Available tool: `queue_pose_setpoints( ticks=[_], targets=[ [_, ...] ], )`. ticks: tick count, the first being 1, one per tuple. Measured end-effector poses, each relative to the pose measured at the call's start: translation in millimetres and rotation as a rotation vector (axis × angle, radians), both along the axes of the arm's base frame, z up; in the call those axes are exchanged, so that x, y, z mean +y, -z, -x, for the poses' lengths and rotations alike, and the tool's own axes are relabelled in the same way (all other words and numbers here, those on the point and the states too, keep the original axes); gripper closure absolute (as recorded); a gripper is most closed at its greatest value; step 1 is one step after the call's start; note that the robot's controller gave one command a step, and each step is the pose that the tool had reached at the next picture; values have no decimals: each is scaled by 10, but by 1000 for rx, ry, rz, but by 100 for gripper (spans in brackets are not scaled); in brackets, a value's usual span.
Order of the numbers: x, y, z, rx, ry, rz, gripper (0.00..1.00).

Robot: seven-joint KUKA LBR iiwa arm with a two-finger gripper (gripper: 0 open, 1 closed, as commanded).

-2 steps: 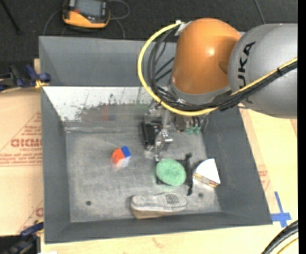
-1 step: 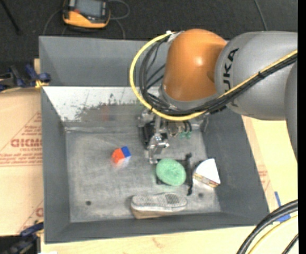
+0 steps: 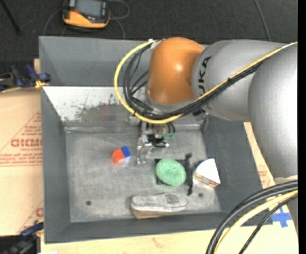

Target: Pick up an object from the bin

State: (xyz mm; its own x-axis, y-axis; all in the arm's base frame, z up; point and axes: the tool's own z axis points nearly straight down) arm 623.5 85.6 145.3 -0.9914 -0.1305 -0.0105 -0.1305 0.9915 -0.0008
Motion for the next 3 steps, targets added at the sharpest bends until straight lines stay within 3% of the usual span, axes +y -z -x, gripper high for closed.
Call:
queue_pose_setpoints(
  ticks=[1,2,3],
  targets=[
    [58,710,-183,4,-208,1,100],
    [58,710,-183,4,-207,1,100],
    [80,344,-171,11,-197,0,100]
  ],
)
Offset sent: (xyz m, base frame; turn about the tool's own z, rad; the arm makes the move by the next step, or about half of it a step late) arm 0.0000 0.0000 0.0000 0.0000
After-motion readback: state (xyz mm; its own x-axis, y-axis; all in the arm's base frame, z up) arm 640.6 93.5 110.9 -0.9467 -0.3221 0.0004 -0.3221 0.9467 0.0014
